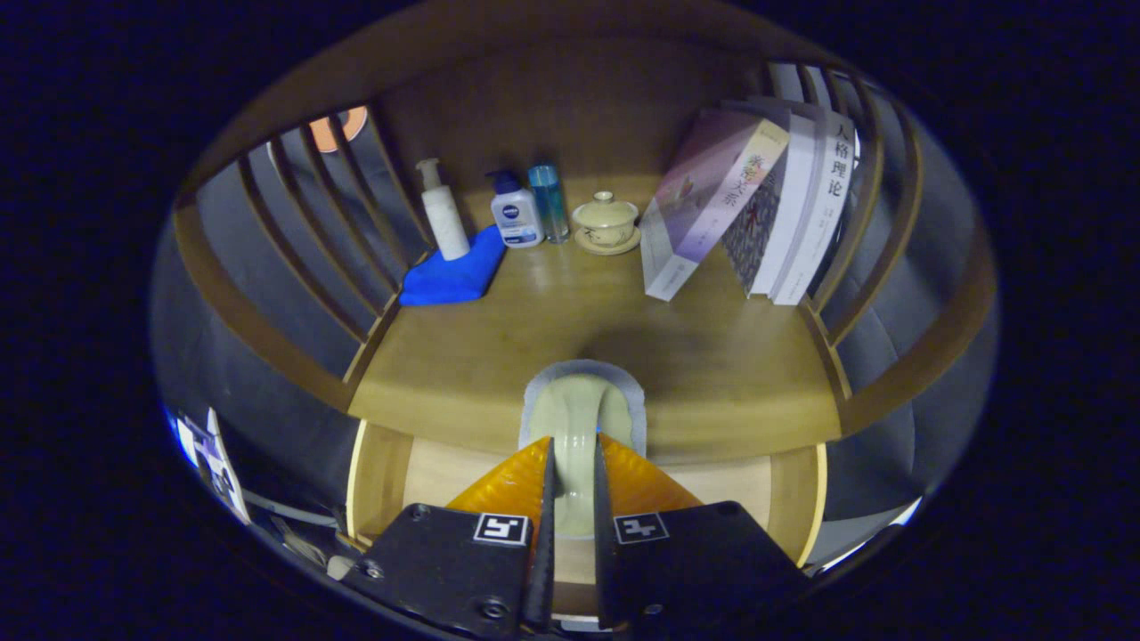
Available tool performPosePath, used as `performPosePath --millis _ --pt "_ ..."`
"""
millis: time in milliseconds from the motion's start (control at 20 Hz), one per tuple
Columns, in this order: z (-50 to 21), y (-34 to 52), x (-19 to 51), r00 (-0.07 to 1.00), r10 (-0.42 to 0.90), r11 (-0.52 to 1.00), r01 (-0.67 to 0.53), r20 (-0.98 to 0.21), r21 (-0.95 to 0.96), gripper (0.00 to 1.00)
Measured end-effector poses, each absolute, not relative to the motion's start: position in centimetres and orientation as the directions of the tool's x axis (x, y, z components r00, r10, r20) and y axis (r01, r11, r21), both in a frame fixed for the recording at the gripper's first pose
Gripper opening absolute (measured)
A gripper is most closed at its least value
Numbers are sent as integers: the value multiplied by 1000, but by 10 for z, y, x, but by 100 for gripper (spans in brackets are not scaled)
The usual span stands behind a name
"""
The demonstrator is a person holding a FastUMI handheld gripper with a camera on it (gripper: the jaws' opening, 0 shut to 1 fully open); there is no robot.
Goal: Pull open the drawer, take out the items inside it, and place them on the countertop above the cabinet.
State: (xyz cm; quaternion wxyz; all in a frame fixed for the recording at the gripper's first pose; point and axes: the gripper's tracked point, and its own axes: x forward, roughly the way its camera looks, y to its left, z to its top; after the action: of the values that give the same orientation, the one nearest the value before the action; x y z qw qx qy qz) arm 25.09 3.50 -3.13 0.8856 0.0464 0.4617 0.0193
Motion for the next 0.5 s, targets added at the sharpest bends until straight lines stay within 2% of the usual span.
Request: performPosePath --millis 500 --pt "-66 41 333 537 60 993 57 -841 108 22"
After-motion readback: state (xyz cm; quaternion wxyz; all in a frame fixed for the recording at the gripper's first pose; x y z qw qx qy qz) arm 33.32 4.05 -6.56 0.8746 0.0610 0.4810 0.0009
